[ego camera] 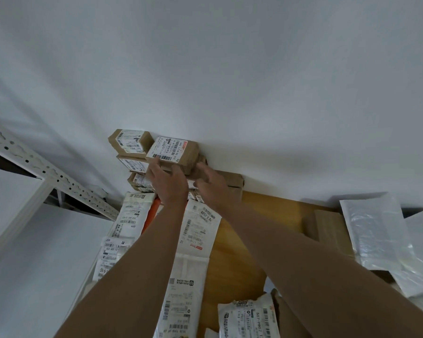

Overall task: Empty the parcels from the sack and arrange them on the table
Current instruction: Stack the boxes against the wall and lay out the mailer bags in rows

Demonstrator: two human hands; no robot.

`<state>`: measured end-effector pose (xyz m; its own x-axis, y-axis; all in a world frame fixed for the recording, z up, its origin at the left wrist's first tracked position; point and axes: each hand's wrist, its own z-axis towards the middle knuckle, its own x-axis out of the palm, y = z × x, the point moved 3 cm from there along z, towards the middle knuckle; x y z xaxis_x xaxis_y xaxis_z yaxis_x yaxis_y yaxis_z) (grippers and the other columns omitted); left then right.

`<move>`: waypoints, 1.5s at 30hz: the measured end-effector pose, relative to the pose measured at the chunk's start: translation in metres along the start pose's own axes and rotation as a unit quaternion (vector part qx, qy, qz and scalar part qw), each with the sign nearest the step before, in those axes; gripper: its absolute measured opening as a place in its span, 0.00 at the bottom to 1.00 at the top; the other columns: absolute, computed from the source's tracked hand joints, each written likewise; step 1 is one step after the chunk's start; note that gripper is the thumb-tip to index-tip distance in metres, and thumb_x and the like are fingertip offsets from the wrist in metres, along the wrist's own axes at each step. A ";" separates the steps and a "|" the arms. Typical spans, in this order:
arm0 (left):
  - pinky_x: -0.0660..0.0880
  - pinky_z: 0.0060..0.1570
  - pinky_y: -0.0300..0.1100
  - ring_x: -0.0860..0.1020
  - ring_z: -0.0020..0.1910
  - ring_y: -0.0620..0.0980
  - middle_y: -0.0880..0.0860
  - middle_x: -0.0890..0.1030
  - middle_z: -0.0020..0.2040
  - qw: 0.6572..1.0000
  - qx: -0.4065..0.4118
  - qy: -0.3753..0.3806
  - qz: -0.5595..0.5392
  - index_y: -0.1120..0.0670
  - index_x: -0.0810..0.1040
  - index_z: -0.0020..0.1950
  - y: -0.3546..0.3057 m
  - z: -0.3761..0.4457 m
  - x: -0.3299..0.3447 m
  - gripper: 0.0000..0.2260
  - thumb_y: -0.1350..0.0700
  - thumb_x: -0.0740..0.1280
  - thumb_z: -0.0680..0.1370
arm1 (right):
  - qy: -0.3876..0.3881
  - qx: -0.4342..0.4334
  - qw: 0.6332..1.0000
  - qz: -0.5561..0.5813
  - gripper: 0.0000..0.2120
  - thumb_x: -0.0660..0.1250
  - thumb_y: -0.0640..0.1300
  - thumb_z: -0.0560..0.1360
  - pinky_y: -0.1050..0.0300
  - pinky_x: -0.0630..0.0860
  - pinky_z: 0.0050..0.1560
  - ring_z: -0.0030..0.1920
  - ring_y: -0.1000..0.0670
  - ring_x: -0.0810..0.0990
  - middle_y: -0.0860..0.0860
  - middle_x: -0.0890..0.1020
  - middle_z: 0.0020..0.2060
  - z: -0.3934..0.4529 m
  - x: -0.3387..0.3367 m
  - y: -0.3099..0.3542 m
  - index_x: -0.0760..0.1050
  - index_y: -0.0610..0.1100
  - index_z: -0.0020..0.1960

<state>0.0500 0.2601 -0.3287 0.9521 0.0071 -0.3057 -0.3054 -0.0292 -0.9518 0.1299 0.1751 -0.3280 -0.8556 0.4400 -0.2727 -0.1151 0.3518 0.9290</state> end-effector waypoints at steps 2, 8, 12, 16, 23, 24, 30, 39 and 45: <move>0.71 0.61 0.51 0.67 0.67 0.55 0.56 0.64 0.70 1.000 0.011 0.003 0.006 0.55 0.68 0.68 0.002 -0.011 0.005 0.19 0.57 0.63 0.77 | -0.065 -0.031 0.995 -0.070 0.21 0.58 0.48 0.72 0.49 0.75 0.54 0.49 0.49 0.76 0.46 0.82 0.53 -0.014 -0.017 -0.015 0.76 0.46 0.62; 0.72 0.60 0.57 0.68 0.62 0.56 0.55 0.66 0.65 0.981 0.152 0.089 0.086 0.55 0.68 0.66 0.011 -0.089 0.039 0.20 0.60 0.61 0.74 | -0.224 0.117 0.913 -0.321 0.17 0.63 0.44 0.76 0.46 0.66 0.64 0.63 0.41 0.71 0.43 0.76 0.61 -0.076 -0.107 -0.126 0.74 0.41 0.63; 0.74 0.56 0.50 0.72 0.56 0.50 0.53 0.72 0.61 0.939 0.182 0.259 0.132 0.55 0.72 0.65 0.025 -0.159 0.075 0.15 0.59 0.60 0.78 | -0.225 0.264 0.834 -0.429 0.29 0.62 0.57 0.76 0.39 0.66 0.66 0.66 0.34 0.68 0.38 0.70 0.68 -0.117 -0.166 -0.198 0.65 0.41 0.72; 0.72 0.59 0.44 0.73 0.63 0.49 0.52 0.71 0.68 0.864 0.057 0.465 0.186 0.53 0.69 0.70 0.051 -0.212 0.114 0.17 0.54 0.61 0.81 | -0.174 0.172 0.850 -0.466 0.33 0.56 0.62 0.73 0.38 0.74 0.58 0.58 0.33 0.76 0.36 0.76 0.58 -0.132 -0.194 -0.209 0.73 0.35 0.63; 0.70 0.50 0.43 0.76 0.54 0.51 0.58 0.77 0.61 0.796 -0.110 0.556 0.212 0.56 0.73 0.67 0.056 -0.259 0.161 0.15 0.56 0.58 0.82 | -0.077 0.299 0.892 -0.330 0.54 0.62 0.74 0.69 0.41 0.69 0.66 0.71 0.36 0.66 0.39 0.58 0.74 -0.146 -0.216 -0.222 0.40 0.44 0.79; 0.70 0.51 0.42 0.75 0.52 0.51 0.58 0.77 0.60 0.794 -0.102 0.560 0.213 0.57 0.75 0.65 0.056 -0.263 0.163 0.13 0.57 0.58 0.82 | -0.086 0.278 0.900 -0.324 0.54 0.64 0.71 0.70 0.42 0.70 0.65 0.71 0.36 0.65 0.39 0.57 0.75 -0.144 -0.219 -0.221 0.38 0.45 0.79; 0.74 0.62 0.55 0.75 0.62 0.60 0.60 0.74 0.66 0.903 -0.136 0.385 0.135 0.50 0.60 0.77 0.072 -0.231 0.148 0.29 0.45 0.65 0.78 | -0.126 0.062 0.860 -0.491 0.40 0.71 0.47 0.73 0.46 0.77 0.55 0.70 0.34 0.66 0.45 0.63 0.74 -0.130 -0.206 -0.221 0.53 0.45 0.78; 0.75 0.60 0.47 0.77 0.60 0.53 0.53 0.79 0.61 0.864 -0.166 0.464 0.098 0.52 0.72 0.70 0.081 -0.212 0.147 0.19 0.54 0.66 0.79 | -0.119 0.037 0.934 -0.336 0.26 0.62 0.38 0.79 0.50 0.80 0.50 0.53 0.40 0.80 0.40 0.48 0.77 -0.120 -0.195 -0.231 0.63 0.52 0.75; 0.78 0.53 0.42 0.79 0.50 0.43 0.46 0.81 0.53 0.900 -0.081 0.426 0.042 0.48 0.76 0.66 0.061 -0.194 0.142 0.15 0.58 0.67 0.79 | -0.232 0.134 0.963 0.035 0.28 0.68 0.46 0.77 0.47 0.79 0.55 0.54 0.49 0.78 0.50 0.75 0.58 -0.102 -0.207 -0.220 0.58 0.49 0.72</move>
<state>0.1699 0.0653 -0.4250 0.6131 -0.7690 -0.1809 -0.4368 -0.1391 -0.8887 0.2810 -0.0781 -0.4505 -0.5313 0.7708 -0.3515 0.1232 0.4809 0.8681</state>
